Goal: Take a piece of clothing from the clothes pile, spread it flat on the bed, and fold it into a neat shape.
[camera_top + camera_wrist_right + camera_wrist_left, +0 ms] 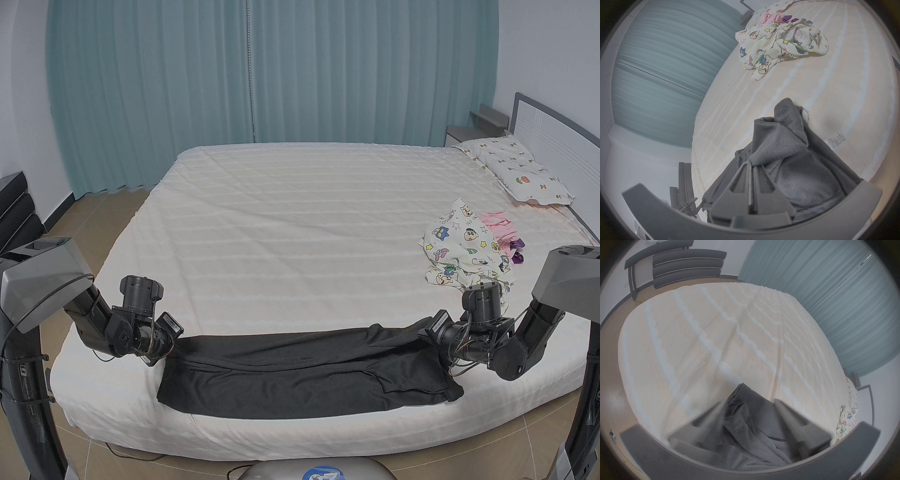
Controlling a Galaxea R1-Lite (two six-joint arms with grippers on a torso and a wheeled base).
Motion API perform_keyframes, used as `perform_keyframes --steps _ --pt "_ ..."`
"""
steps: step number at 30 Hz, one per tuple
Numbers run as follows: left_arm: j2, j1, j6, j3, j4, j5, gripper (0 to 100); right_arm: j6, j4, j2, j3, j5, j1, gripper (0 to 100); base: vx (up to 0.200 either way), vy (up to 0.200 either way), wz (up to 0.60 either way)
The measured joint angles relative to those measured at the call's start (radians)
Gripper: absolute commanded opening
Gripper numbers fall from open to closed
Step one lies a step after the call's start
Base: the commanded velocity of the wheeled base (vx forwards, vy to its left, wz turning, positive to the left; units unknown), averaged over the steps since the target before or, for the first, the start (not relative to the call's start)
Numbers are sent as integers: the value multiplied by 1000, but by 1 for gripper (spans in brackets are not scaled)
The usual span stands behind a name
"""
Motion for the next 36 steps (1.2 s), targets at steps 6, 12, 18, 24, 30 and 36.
perform_keyframes --steps 6,12,18,24,30,36 --pt "-2 6 1 13 5 4 0 1 0 3 3 -1 0 0 0 0 0" --pt "-34 13 1 20 38 6 0 1 -1 0 2 -1 -1 0 0 0 0" --pt "-87 36 2 15 42 6 0 4 -64 -5 1 -1 -14 0 0 0 0" --pt "-114 59 1 -4 36 6 0 1 -131 -8 -3 -2 -22 0 0 0 0" --pt "-117 71 -3 -54 36 6 0 -6 -174 -7 -48 -2 -34 0 0 0 0" --pt "-112 72 -7 -109 35 6 0 -11 -178 4 -119 -1 -44 0 0 0 0"
